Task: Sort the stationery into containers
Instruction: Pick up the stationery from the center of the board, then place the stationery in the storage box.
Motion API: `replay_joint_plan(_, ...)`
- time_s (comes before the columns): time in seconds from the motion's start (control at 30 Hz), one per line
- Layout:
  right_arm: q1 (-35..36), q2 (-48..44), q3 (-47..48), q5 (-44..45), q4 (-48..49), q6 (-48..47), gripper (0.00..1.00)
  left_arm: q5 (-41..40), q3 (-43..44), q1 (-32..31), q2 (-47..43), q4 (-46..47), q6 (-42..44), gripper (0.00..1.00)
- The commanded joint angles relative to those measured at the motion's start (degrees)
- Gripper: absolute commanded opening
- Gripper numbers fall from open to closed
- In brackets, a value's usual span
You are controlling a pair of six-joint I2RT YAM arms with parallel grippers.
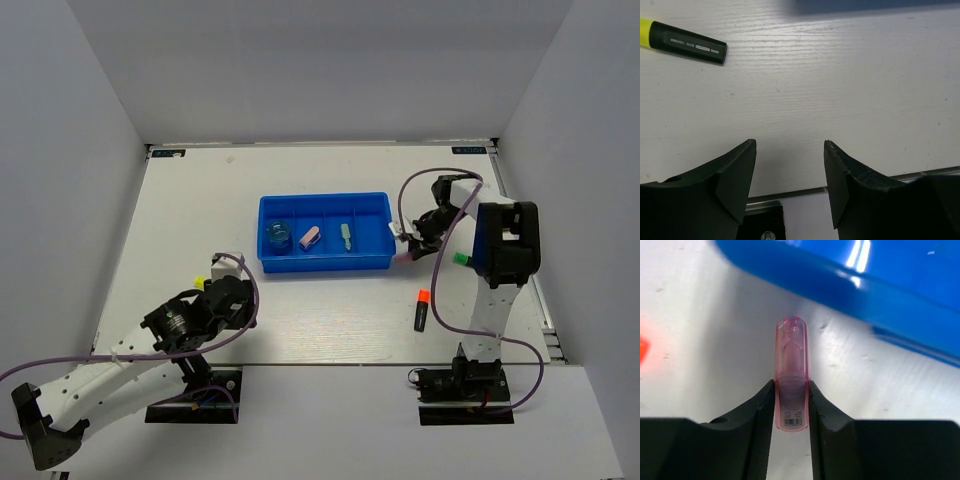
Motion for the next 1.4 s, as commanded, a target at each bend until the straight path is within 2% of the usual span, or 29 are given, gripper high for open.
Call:
replay_joint_plan(0.0,-0.8,-1.68,-6.4,8.92,0.34,-25.45,0.02,-4.34,0.24,-0.26,0.03,-0.86,-2.19,0.67)
replay_joint_plan(0.17,-1.15,-8.45,-11.42,6.82,0.86,-19.21,0.0,-7.52,1.2,1.67,2.67,-0.6,-5.71,0.7)
replay_joint_plan(0.3,-1.15,-19.33,-16.08,2.96,2.27,-8.07,0.0,-4.63,1.21,8.24,6.7,3.95,-6.68,0.71)
replay_joint_plan(0.33,-1.15,-22.23,-17.83,1.99,2.36,-5.25,0.0,-1.92,1.29,9.66,7.15,4.58,-6.94,0.71)
replay_joint_plan(0.37,-1.15,-23.73,-18.28,1.72,4.18,-2.79,0.0,0.89,1.12,14.19,7.76,5.28,-7.9,0.71)
replay_joint_plan(0.43,-0.8,-28.98,-18.81,0.5,6.05,9.14,0.0,7.46,1.03,17.39,9.17,7.48,-8.96,0.71)
replay_joint_plan(0.47,-0.97,-30.07,-18.47,-0.64,5.7,11.54,0.0,9.25,0.94,21.93,9.61,8.36,-8.88,0.71)
replay_joint_plan(0.53,-0.98,-33.92,-16.8,-1.53,4.12,18.72,0.0,13.89,0.33,24.34,10.4,11.17,-9.05,0.71)
replay_joint_plan(0.6,-0.79,-36.65,-15.92,-3.11,1.59,20.52,0.0,15.5,0.24,28.9,11.02,12.67,-9.4,0.71)
replay_joint_plan(0.63,-0.63,-38.41,-15.39,-3.9,1.65,21.48,0.0,18.9,0.07,31.01,11.46,13.37,-9.76,0.71)
replay_joint_plan(0.67,-0.36,-39.21,-14.86,-7.56,1.48,26.8,0.0,19.54,0.15,32.16,11.63,14.16,-10.02,0.71)
replay_joint_plan(0.7,-0.01,-40.44,-14.16,-9.34,1.65,28.33,0.0,20.16,0.41,35.22,12.77,14.17,-10.98,0.71)
replay_joint_plan(0.77,1.56,-41.5,-12.67,-13.74,5.75,41.37,0.0,22.62,0.85,36.82,14.0,14.86,-11.69,0.74)
replay_joint_plan(0.8,2.36,-41.33,-12.23,-13.75,7.09,44.58,0.0,22.89,1.12,37.87,15.75,15.22,-12.82,0.74)
replay_joint_plan(0.83,5.23,-41.15,-11.61,-13.32,12.76,53.4,0.0,23.59,1.64,39.45,16.38,15.22,-13.7,0.74)
replay_joint_plan(0.9,8.67,-38.35,-8.98,-10.52,16.23,69.48,0.0,23.77,2.09,40.6,18.65,15.31,-15.2,0.74)
replay_joint_plan(0.97,12.2,-35.9,-7.31,-7.62,23.78,78.23,0.0,23.07,2.79,40.78,19.45,15.13,-16.52,0.75)
replay_joint_plan(1.0,14.47,-33.79,-6.08,-2.81,25.72,90.19,0.0,22.63,2.79,40.96,20.24,15.57,-17.14,0.75)
replay_joint_plan(1.07,18.77,-30.0,-2.57,2.56,28.19,96.17,0.0,21.57,2.7,41.13,20.42,15.49,-18.19,0.75)
replay_joint_plan(1.1,19.58,-27.03,1.54,5.29,28.63,104.47,0.0,21.4,2.79,41.31,20.51,15.22,-18.2,0.75)
replay_joint_plan(1.2,22.14,-18.34,8.13,10.93,28.29,116.37,0.0,18.68,3.05,42.1,20.6,14.7,-19.07,0.76)
replay_joint_plan(1.23,22.57,-17.08,9.3,15.38,28.2,119.55,0.0,18.41,3.05,42.45,20.6,14.69,-19.08,0.76)
replay_joint_plan(1.37,24.6,-11.37,14.92,23.67,27.5,126.69,0.0,17.62,3.14,44.29,21.74,13.64,-18.46,0.76)
